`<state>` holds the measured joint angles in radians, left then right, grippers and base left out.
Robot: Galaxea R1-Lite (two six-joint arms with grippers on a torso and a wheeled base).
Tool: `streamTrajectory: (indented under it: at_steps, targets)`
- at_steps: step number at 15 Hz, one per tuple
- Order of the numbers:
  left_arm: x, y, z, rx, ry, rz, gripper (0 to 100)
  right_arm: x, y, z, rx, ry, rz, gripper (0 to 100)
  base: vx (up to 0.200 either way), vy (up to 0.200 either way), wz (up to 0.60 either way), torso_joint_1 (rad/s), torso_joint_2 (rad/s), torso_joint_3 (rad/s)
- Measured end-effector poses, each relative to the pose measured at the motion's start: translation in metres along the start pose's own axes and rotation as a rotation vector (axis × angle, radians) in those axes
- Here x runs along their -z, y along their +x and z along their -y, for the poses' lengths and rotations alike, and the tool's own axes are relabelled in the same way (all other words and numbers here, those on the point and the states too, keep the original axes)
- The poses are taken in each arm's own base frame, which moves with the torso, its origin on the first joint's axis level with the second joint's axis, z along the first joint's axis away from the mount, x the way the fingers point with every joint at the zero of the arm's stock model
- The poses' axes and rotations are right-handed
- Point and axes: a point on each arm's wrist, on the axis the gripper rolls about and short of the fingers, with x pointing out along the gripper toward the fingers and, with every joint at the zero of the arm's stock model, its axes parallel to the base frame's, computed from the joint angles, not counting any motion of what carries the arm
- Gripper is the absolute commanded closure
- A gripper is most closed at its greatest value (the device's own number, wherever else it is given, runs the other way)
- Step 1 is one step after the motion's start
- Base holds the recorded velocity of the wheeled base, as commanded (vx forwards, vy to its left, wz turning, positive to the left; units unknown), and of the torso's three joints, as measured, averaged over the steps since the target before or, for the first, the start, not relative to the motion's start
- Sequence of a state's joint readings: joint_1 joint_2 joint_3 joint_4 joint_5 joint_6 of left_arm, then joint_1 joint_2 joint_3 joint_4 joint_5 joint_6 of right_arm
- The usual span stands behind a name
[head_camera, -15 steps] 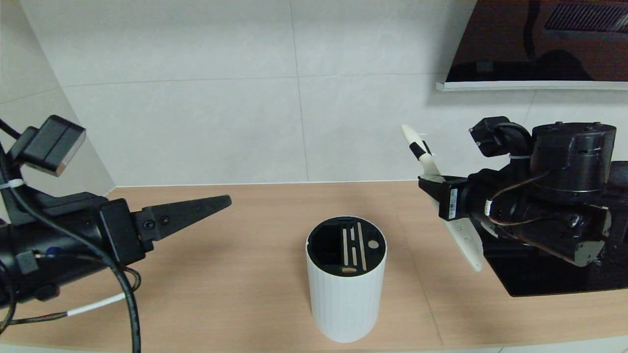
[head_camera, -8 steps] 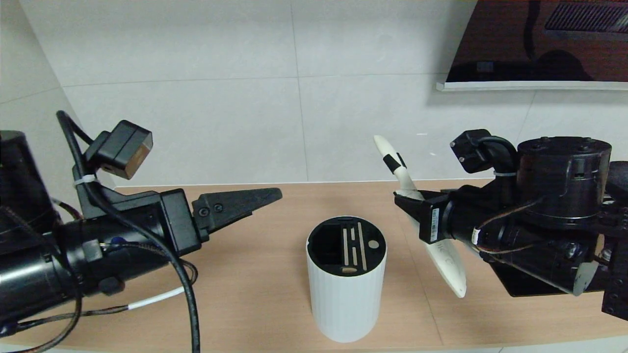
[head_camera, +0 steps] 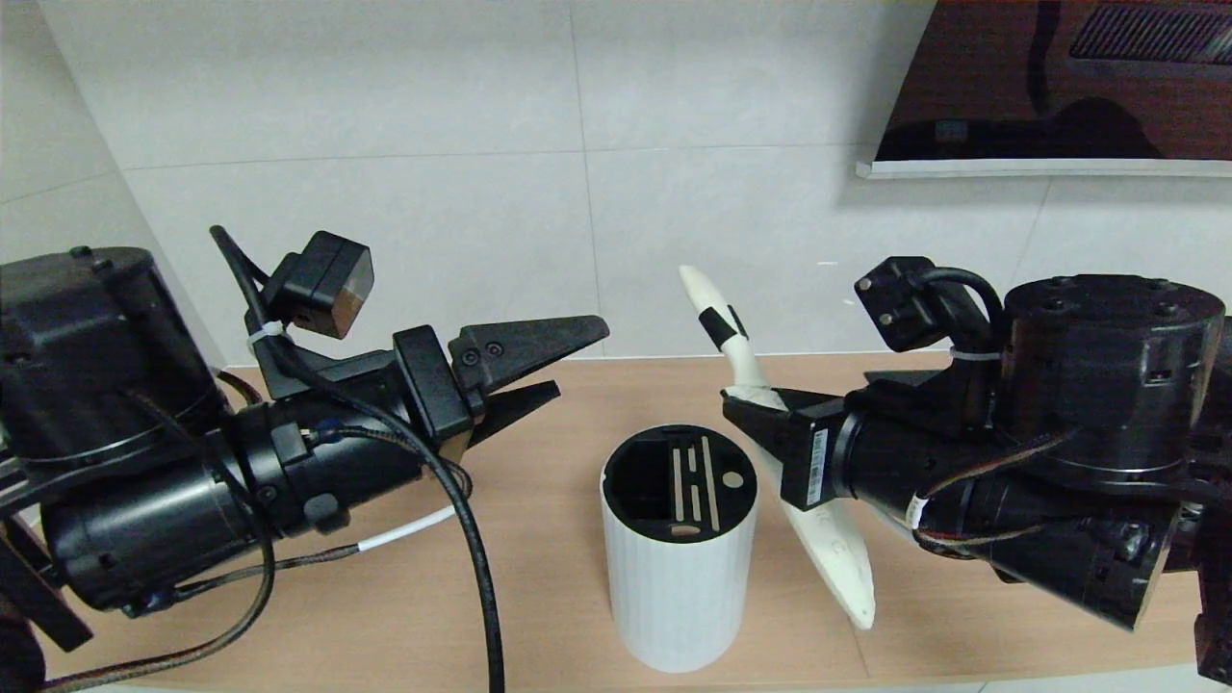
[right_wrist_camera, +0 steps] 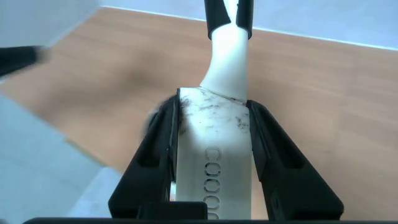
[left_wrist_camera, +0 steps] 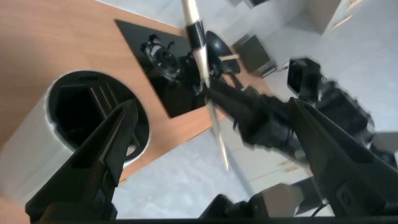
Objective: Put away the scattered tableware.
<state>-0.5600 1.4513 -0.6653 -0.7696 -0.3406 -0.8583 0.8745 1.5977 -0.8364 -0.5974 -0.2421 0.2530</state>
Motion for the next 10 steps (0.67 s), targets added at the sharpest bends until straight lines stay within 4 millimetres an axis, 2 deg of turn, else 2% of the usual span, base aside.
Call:
streamTrajectory:
  at_steps: [5,10]
  targets:
    - [0.010,0.011,0.000,-0.009,0.005,0.015,0,0.009,-0.002,-0.027,-0.125,0.060,-0.044,100,0.000,0.000,0.00,0.000,0.00,0.000]
    - [0.020,0.024,-0.001,0.001,0.014,0.032,0,0.016,-0.004,-0.036,-0.183,0.086,-0.080,100,0.000,0.000,0.00,0.000,0.00,0.000]
